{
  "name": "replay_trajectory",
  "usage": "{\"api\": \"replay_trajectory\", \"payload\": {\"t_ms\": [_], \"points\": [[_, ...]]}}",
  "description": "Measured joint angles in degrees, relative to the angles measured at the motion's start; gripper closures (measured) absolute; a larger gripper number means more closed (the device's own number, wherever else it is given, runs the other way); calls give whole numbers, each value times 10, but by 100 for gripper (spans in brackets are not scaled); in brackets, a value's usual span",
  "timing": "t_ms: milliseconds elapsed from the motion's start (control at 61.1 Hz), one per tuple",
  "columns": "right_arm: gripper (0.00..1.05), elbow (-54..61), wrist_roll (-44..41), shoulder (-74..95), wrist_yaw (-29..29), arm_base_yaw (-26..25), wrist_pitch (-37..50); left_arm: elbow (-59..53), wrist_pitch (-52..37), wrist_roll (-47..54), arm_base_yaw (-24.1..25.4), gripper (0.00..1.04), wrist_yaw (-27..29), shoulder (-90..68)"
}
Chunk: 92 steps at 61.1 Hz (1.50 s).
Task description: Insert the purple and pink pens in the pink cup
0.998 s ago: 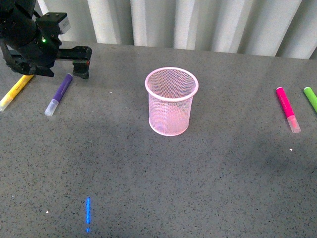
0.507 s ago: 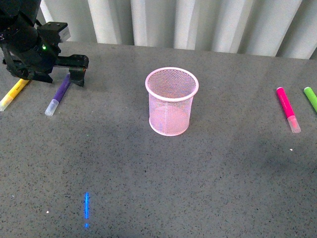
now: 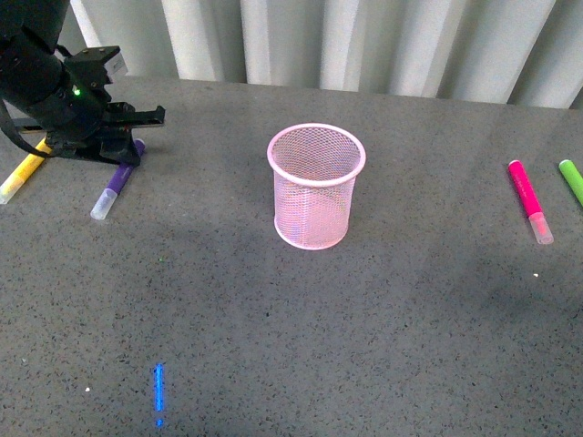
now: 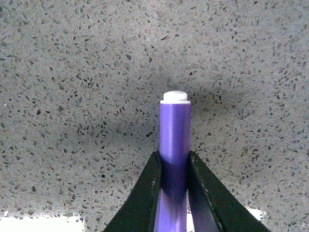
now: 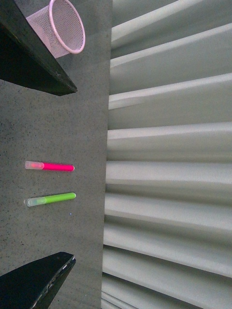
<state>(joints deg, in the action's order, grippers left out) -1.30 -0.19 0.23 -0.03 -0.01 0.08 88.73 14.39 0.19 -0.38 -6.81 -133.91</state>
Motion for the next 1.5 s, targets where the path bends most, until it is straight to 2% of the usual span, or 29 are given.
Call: {"api": "replay_trajectory", "payload": {"t_ms": [229,343,425,474,638,687,834,949,1079,1505], "points": [[7,0,0,0,0,0,0,-121,-151,-42,-6,92,-24,70],[7,0,0,0,0,0,0,-175,-238,-43,-12,92,-16,121],[7,0,0,0,0,0,0,-217,-319,-25,-23,92,24,165],[7,0,0,0,0,0,0,-239,-364,-24,-28,92,26,186],[7,0,0,0,0,0,0,-367,-629,-75,-103,92,35,251],[7,0,0,0,0,0,0,-385,-676,-107,-124,92,41,252],[7,0,0,0,0,0,0,-413,-813,-154,-207,92,107,229],[7,0,0,0,0,0,0,-412,-841,-171,-254,92,134,209],[7,0,0,0,0,0,0,-401,-842,-192,-280,92,152,183],[7,0,0,0,0,0,0,-360,-817,-263,-265,92,175,130]]}}
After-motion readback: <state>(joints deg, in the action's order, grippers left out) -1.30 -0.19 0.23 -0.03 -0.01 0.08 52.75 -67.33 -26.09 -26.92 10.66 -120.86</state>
